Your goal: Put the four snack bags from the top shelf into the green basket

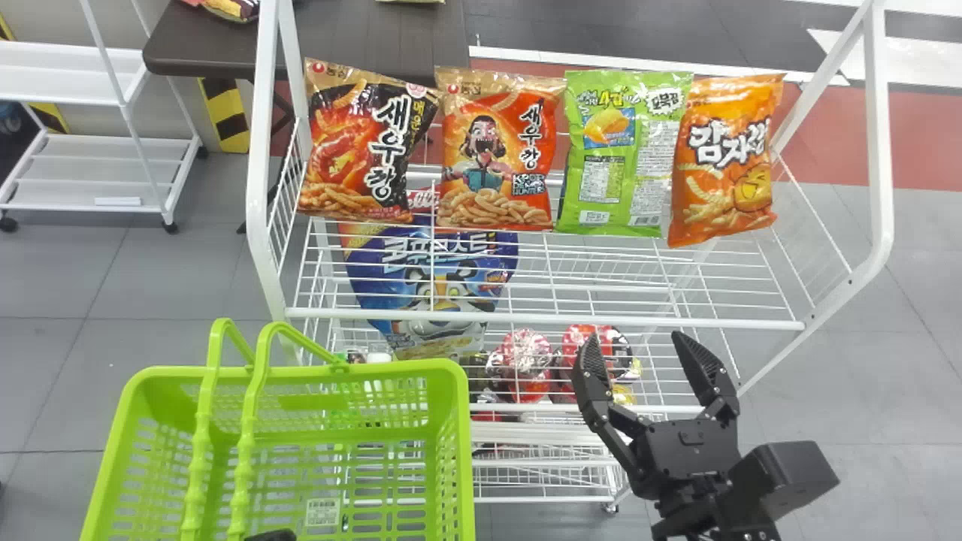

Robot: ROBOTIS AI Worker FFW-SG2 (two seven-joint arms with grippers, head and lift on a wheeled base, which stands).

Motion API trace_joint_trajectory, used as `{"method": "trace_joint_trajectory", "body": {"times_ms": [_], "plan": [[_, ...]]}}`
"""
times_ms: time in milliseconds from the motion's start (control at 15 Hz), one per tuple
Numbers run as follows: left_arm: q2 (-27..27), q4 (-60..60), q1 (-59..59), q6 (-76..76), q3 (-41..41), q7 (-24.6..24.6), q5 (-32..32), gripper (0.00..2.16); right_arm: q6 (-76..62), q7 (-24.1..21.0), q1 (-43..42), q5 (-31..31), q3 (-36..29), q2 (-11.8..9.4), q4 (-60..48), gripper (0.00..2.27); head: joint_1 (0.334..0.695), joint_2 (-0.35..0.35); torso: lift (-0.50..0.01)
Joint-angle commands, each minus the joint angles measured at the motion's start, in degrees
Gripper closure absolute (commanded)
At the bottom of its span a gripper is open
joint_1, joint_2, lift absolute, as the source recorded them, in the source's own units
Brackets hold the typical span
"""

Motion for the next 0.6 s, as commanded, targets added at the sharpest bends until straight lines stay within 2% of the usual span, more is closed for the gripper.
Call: {"method": "trace_joint_trajectory", "body": {"times_ms": [0, 533], "plan": [[0.00, 0.33, -0.20, -0.01, 0.00, -0.09, 0.01, 2.15, 0.00, 0.00, -0.04, 0.00, 0.00, 0.05, 0.05, 0.08, 0.695, -0.123, -0.001], [0.00, 0.77, -0.47, -0.19, 0.00, -0.35, 0.10, 2.15, 0.18, 0.00, -0.48, -0.26, 0.26, 0.05, 0.49, 0.08, 0.695, -0.116, -0.001]]}}
